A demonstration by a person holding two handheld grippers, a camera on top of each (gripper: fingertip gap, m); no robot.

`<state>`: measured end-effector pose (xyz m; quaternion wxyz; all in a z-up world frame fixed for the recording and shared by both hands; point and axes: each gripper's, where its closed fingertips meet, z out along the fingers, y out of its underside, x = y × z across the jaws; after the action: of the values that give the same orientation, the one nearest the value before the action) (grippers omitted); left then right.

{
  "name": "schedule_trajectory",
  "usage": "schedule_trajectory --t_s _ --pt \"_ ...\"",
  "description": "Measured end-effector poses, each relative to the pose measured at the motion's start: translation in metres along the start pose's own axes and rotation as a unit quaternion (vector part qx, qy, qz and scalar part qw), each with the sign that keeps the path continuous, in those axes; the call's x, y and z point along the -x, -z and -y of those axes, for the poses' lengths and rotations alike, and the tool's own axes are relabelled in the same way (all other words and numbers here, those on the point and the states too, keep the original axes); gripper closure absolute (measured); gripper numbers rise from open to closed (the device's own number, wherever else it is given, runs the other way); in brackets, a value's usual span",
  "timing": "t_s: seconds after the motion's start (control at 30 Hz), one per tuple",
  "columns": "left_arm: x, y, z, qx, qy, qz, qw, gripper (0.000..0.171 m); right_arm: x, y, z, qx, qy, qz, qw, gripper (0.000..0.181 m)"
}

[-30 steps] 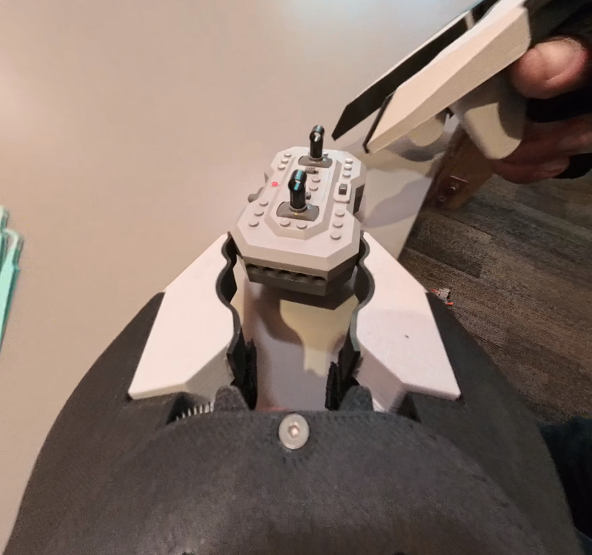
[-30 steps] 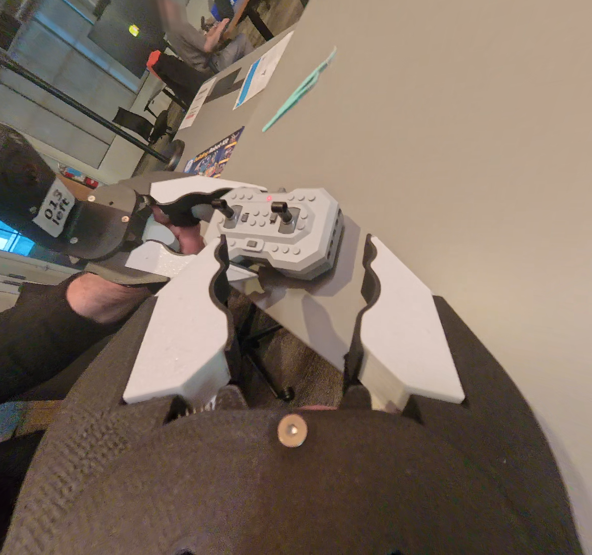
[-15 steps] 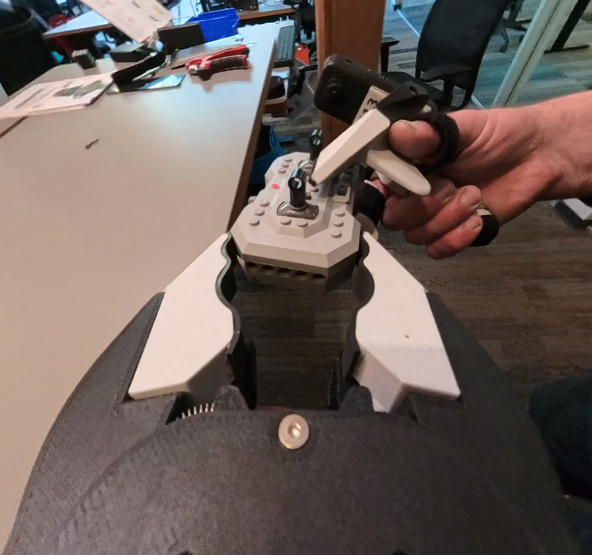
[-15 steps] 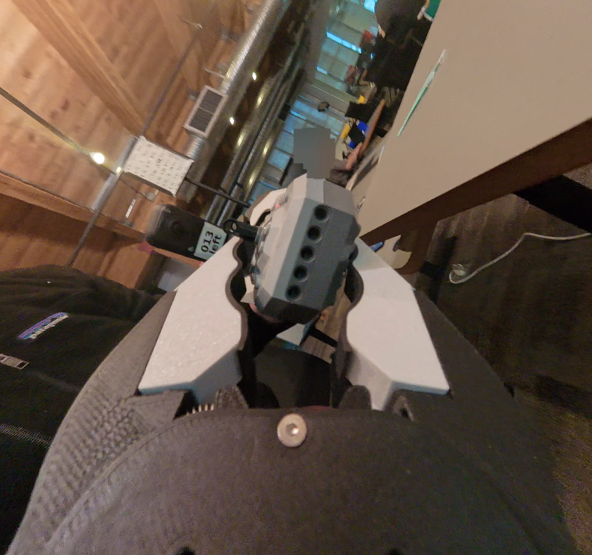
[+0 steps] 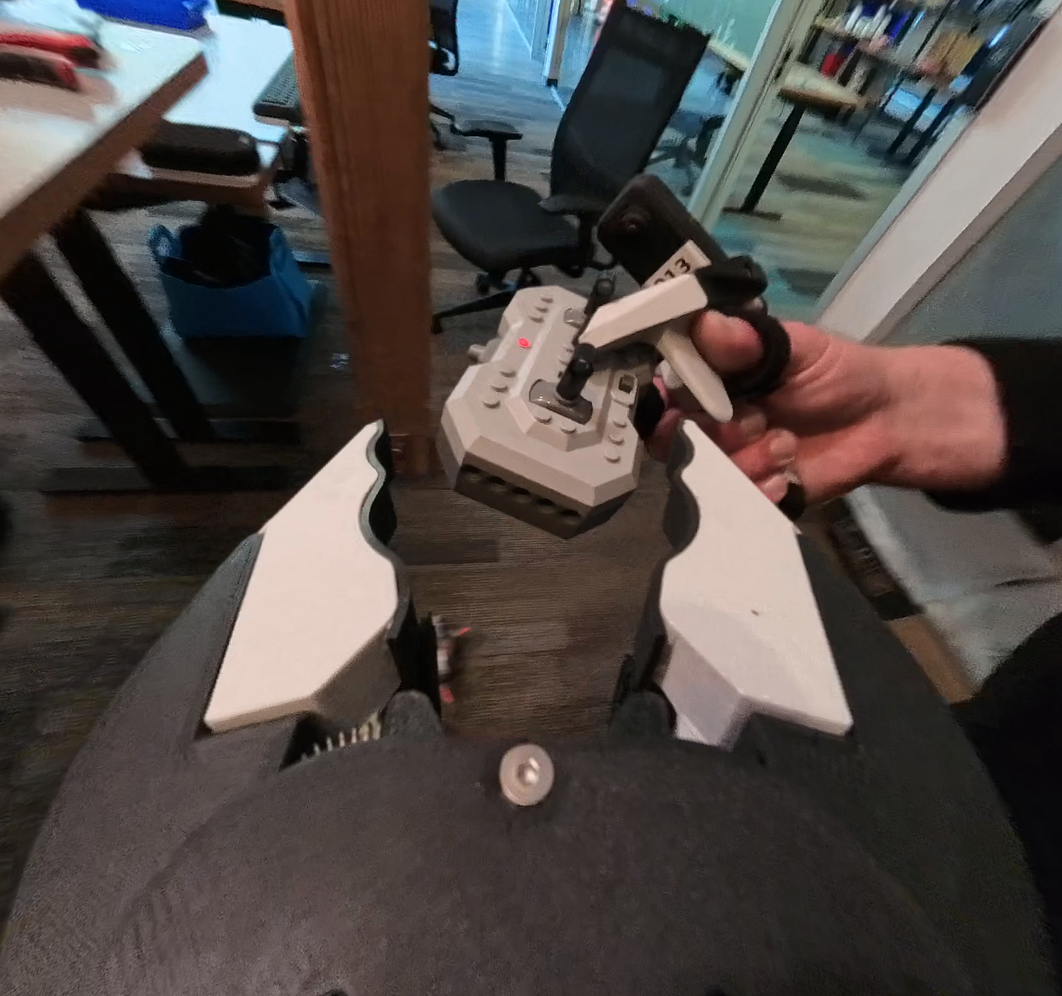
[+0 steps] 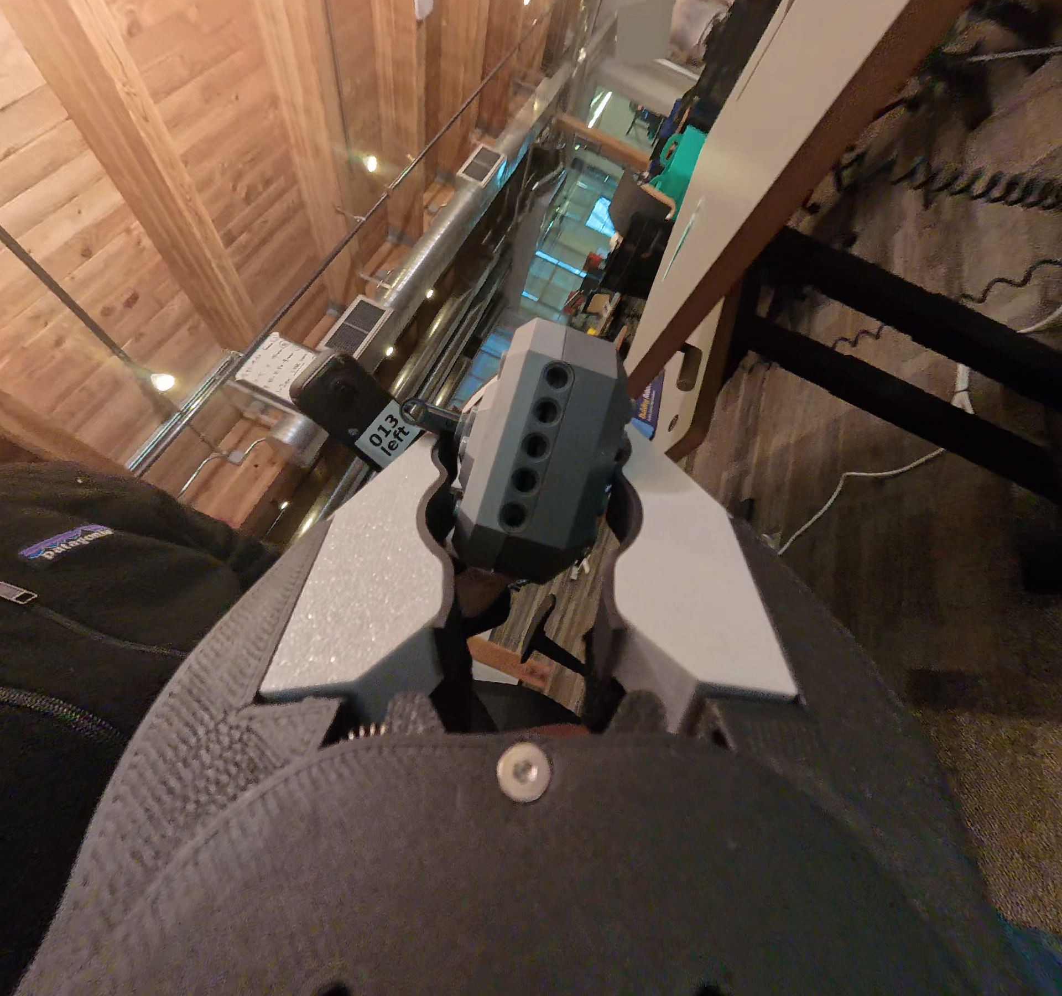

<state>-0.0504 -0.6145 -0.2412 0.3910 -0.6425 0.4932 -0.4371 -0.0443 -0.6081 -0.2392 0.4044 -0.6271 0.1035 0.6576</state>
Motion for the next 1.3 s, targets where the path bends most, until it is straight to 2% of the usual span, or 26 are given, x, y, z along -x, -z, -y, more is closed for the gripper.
schedule_trajectory --t_s 0.1,0.17,0.2,0.3,0.4,0.47,0.63,0.83,1.0,1.07,1.3 --pt "-0.049 -0.018 -0.005 -0.004 0.084 -0.035 0.996 0.071 0.015 0.050 -0.018 -0.020 0.001 -0.010 1.000 0.131" --pt "-0.080 -0.027 -0.014 0.004 0.115 -0.047 0.992 0.077 0.027 0.079 -0.034 -0.036 -0.001 -0.014 0.999 0.131" --pt "-0.097 -0.029 -0.017 0.001 0.132 -0.062 0.989 0.085 0.031 0.091 -0.044 -0.041 -0.011 -0.017 0.999 0.131" --pt "-0.141 -0.030 -0.031 0.016 0.180 -0.092 0.979 0.091 0.041 0.119 -0.080 -0.052 -0.025 -0.035 0.998 0.131" --pt "-0.169 -0.027 -0.051 0.044 0.204 -0.103 0.973 0.090 0.048 0.137 -0.108 -0.073 -0.053 -0.038 0.995 0.131" --pt "-0.182 -0.022 -0.057 0.040 0.225 -0.115 0.967 0.106 0.050 0.140 -0.124 -0.082 -0.063 -0.039 0.994 0.131" --pt "-0.193 0.000 -0.071 0.033 0.239 -0.121 0.963 0.108 0.056 0.133 -0.153 -0.084 -0.063 -0.043 0.993 0.131" --pt "-0.204 0.047 -0.091 0.014 0.249 -0.117 0.961 0.111 0.069 0.110 -0.197 -0.066 -0.069 -0.042 0.995 0.130" --pt "-0.217 0.081 -0.097 0.002 0.254 -0.133 0.958 0.112 0.087 0.098 -0.227 -0.066 -0.054 -0.050 0.995 0.128" --pt "-0.223 0.094 -0.101 0.001 0.257 -0.147 0.955 0.112 0.089 0.098 -0.239 -0.063 -0.051 -0.067 0.994 0.117" --pt "-0.255 0.129 -0.113 -0.003 0.258 -0.204 0.944 0.113 0.110 0.105 -0.282 -0.072 -0.022 -0.103 0.992 0.128"
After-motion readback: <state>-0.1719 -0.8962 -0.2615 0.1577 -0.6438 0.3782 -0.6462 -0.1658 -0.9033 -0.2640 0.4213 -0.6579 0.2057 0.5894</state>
